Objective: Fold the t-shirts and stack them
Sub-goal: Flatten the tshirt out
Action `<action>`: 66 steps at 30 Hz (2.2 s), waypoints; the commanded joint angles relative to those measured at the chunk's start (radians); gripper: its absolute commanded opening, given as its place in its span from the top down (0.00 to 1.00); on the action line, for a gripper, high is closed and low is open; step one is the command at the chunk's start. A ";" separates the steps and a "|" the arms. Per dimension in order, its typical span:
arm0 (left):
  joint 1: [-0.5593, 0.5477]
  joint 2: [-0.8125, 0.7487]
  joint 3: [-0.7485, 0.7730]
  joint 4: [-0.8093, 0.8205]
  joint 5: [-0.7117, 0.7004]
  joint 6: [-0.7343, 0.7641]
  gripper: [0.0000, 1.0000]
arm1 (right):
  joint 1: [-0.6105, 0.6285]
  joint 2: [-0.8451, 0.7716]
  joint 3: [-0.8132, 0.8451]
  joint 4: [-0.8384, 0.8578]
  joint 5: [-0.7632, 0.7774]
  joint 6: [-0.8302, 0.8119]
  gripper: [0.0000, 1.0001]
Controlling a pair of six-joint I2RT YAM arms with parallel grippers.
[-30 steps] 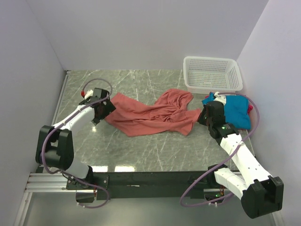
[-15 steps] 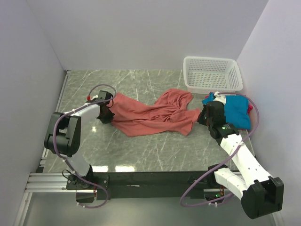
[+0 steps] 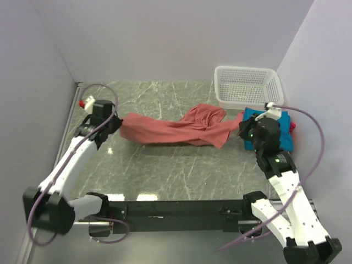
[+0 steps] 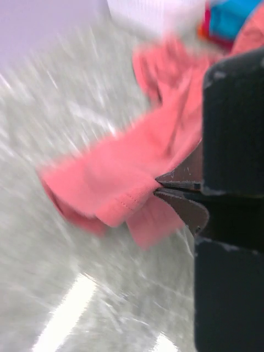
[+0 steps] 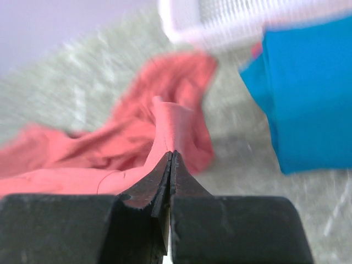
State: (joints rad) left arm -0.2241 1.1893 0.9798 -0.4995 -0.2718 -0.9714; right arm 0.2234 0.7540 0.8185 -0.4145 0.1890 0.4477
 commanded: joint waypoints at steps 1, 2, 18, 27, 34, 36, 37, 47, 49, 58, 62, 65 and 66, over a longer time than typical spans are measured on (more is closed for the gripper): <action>-0.001 -0.135 0.085 -0.066 -0.099 -0.013 0.99 | -0.007 -0.082 0.152 -0.001 -0.006 -0.001 1.00; 0.000 -0.160 0.135 -0.085 -0.110 -0.013 0.99 | -0.009 -0.096 0.180 -0.009 -0.006 -0.004 1.00; 0.000 -0.424 0.614 -0.175 -0.109 0.103 0.99 | -0.009 -0.156 0.721 -0.086 -0.186 -0.106 1.00; 0.005 -0.090 0.805 -0.148 -0.184 0.242 0.99 | -0.009 0.150 0.794 0.106 -0.203 -0.184 1.00; 0.245 0.491 1.435 -0.162 0.247 0.298 0.99 | -0.009 0.543 1.092 0.267 -0.191 -0.273 1.00; 0.360 0.596 1.549 -0.134 0.421 0.234 0.99 | -0.010 0.686 1.301 0.267 -0.148 -0.296 1.00; 0.397 0.601 1.560 -0.098 0.478 0.205 0.99 | -0.012 0.730 1.377 0.258 -0.142 -0.303 1.00; 0.620 0.497 1.372 0.167 0.885 0.121 0.99 | -0.016 0.592 1.221 0.362 -0.174 -0.314 1.00; 0.620 0.417 1.179 0.139 0.901 0.193 0.99 | -0.018 0.518 1.097 0.381 -0.207 -0.336 1.00; 0.617 0.037 0.193 0.046 0.614 0.224 0.99 | -0.016 0.104 0.169 0.315 -0.191 -0.117 1.00; 0.595 0.032 0.045 -0.026 0.536 0.206 0.99 | -0.016 0.030 -0.106 0.254 -0.157 0.031 1.00; 0.502 0.050 0.034 -0.099 0.448 0.185 0.52 | -0.016 0.044 -0.204 0.208 -0.164 0.059 1.00; 0.482 0.061 0.027 -0.106 0.441 0.181 0.01 | -0.016 0.054 -0.215 0.198 -0.166 0.054 1.00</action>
State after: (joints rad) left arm 0.3260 1.2766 0.9813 -0.5972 0.2684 -0.7712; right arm 0.2138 0.8280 0.6182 -0.2066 -0.0067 0.4305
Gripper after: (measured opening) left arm 0.595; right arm 0.004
